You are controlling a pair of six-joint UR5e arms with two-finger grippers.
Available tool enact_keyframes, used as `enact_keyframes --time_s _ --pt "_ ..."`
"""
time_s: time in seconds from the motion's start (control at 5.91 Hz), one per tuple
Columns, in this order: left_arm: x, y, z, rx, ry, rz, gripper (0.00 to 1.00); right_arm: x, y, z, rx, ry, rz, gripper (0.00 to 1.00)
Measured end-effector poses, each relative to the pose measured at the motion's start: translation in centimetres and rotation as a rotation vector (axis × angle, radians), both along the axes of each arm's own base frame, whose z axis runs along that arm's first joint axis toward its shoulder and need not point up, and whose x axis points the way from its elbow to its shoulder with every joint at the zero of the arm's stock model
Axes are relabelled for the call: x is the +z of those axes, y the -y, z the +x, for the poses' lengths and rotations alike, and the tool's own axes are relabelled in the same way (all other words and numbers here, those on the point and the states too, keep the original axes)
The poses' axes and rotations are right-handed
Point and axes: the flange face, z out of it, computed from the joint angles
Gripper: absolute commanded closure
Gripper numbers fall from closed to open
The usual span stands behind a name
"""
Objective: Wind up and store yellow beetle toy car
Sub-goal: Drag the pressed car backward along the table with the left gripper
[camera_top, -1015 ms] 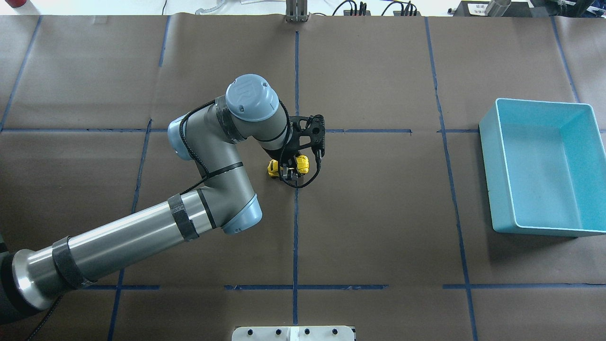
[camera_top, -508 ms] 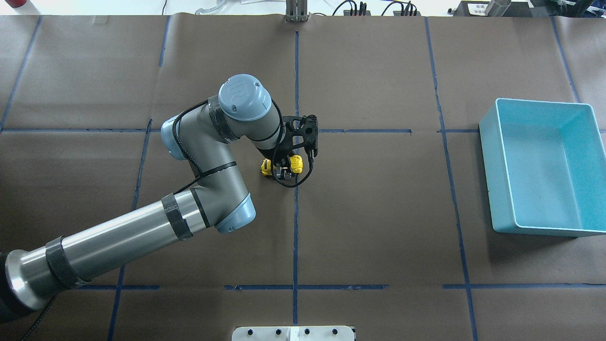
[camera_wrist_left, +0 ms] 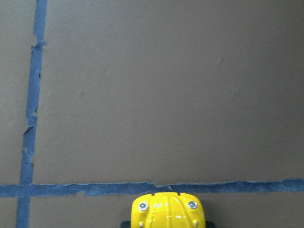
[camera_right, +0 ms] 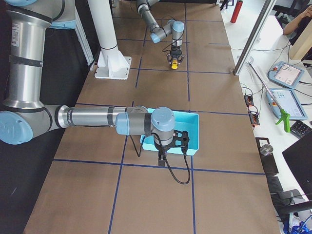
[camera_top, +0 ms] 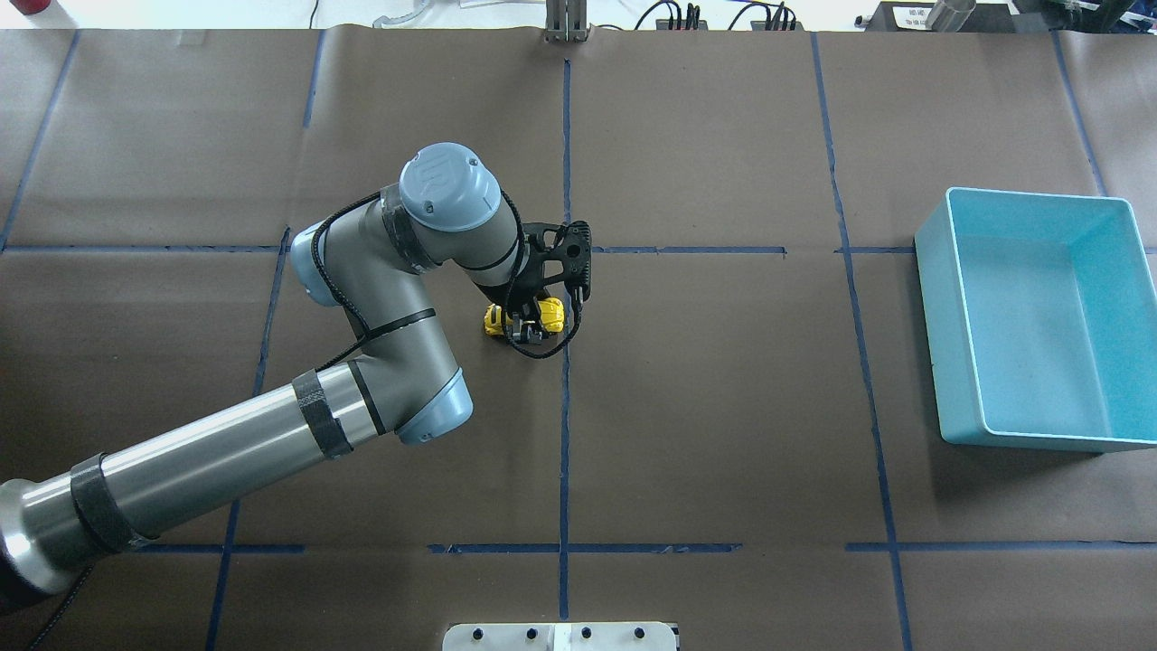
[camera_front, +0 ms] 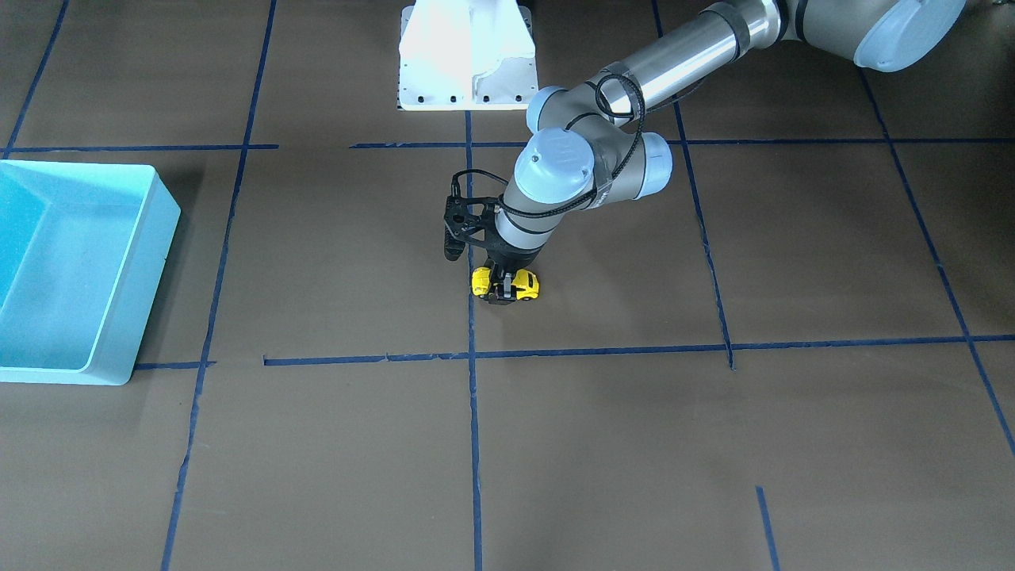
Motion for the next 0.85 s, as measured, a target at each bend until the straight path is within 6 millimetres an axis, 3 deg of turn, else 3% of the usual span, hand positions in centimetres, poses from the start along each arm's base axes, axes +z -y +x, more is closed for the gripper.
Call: enact_keyframes --time_s 0.85 --pt "1.7 -0.1 -1.2 0.009 0.001 -0.016 1.0 -0.1 0.0 0.0 0.0 -0.001 0.002 0.0"
